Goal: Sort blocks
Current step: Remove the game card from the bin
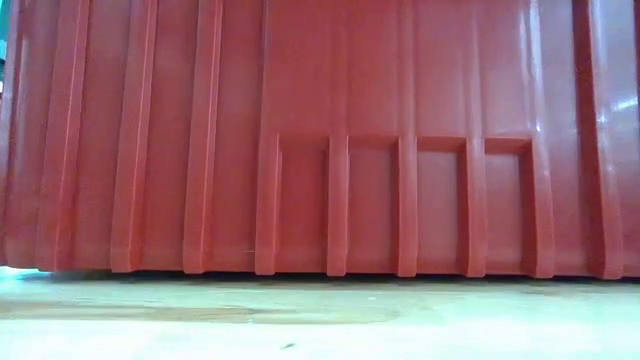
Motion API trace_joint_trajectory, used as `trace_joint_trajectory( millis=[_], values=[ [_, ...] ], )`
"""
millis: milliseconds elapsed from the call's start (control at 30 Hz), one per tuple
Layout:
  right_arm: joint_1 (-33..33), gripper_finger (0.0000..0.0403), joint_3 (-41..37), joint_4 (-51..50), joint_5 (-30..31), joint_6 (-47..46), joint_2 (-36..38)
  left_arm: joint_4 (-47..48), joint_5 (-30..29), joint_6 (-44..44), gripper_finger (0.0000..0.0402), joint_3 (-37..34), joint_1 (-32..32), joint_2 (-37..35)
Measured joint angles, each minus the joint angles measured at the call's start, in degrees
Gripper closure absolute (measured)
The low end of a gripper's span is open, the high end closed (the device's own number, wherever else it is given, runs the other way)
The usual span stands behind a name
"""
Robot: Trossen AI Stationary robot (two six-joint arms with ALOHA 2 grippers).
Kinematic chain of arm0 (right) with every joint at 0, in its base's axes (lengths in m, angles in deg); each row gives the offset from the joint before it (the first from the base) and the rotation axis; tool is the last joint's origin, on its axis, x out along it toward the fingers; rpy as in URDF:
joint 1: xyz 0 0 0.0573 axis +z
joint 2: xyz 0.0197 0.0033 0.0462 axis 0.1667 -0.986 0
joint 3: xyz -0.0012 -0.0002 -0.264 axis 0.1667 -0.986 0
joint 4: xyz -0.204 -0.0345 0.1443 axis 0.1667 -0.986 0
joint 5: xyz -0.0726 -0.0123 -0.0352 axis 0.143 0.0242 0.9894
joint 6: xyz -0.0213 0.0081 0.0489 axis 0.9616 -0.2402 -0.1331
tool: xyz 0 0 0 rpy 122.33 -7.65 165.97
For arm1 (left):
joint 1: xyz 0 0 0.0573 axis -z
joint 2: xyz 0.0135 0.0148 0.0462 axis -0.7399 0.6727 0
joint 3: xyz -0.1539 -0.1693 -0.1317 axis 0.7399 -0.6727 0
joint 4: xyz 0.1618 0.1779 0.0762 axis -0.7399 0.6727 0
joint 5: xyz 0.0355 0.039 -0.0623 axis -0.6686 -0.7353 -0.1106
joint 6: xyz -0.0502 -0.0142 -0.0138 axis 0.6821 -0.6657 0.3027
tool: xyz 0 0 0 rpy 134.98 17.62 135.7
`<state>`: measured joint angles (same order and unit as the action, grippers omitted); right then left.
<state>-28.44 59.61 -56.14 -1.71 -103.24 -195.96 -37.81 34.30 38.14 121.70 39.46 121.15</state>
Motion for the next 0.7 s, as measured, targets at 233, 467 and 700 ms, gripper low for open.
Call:
trace_joint_trajectory(
  millis=[233, 467, 700],
  values=[
    [0.2, 0.0403, 18.1, -2.3, -5.2, 2.6, -12.1, 12.5, -5.5, 9.4, 0.0402, 0.4, 0.8, -4.6],
    [0.5, 0.0403, 32.6, -0.8, -12.2, 1.5, -24.4, 26.1, -3.3, 19.5, 0.0401, 0.0, 0.8, -7.6],
    [0.6, 0.0403, 29.9, 11.0, -14.1, -5.5, -27.9, 38.7, 1.8, 32.8, 0.0401, -0.1, -1.2, -6.6]
  ],
)
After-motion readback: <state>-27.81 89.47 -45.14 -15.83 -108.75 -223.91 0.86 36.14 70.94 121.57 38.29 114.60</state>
